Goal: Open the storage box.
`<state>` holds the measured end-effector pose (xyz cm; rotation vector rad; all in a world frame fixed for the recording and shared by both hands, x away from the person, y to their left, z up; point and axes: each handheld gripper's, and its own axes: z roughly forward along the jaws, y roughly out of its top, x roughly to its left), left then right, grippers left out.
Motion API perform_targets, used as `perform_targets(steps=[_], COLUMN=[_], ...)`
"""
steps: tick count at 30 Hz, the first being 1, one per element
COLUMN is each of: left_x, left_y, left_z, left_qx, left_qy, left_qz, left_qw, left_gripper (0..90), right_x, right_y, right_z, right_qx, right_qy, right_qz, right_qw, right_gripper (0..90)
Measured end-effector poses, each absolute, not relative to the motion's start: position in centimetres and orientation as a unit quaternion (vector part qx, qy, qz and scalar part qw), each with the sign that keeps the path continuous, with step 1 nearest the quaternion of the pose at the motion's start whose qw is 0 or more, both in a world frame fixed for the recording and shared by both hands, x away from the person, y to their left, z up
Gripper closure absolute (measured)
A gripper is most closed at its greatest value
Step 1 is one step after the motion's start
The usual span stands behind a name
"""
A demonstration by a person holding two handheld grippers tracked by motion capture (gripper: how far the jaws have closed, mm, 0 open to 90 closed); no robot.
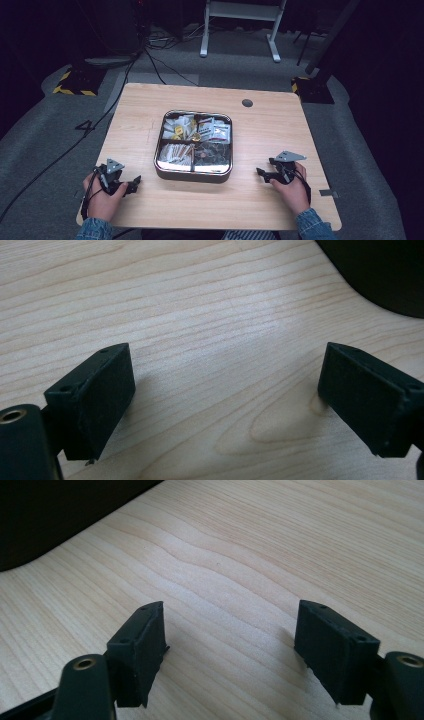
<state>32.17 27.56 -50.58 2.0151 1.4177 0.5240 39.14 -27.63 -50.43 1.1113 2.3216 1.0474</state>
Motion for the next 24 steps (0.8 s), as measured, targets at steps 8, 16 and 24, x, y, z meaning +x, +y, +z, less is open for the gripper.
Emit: perform_targets(steps=[8, 16, 24], left_x=[32.2, 32.2, 32.1], left_y=[27.5, 27.5, 27.5], left_z=[-50.6, -50.6, -50.6], left_qx=[0.761, 0.761, 0.761], left_qy=[0.536, 0.537, 0.536], left_qz=[0.198, 0.199, 0.201], left_qw=[0.306, 0.306, 0.305], left_gripper=[8.5, 8.7, 9.2], right_x=[39.1, 39.1, 39.0], right_y=[-27.4, -27.5, -27.5], right_z=[-50.4, -50.3, -48.7], right_qx=[0.395, 0.395, 0.391], right_qy=[0.823, 0.826, 0.819], right_qz=[0.368, 0.363, 0.382], right_qw=[0.175, 0.175, 0.171], right_gripper=[22.2, 23.8, 26.3])
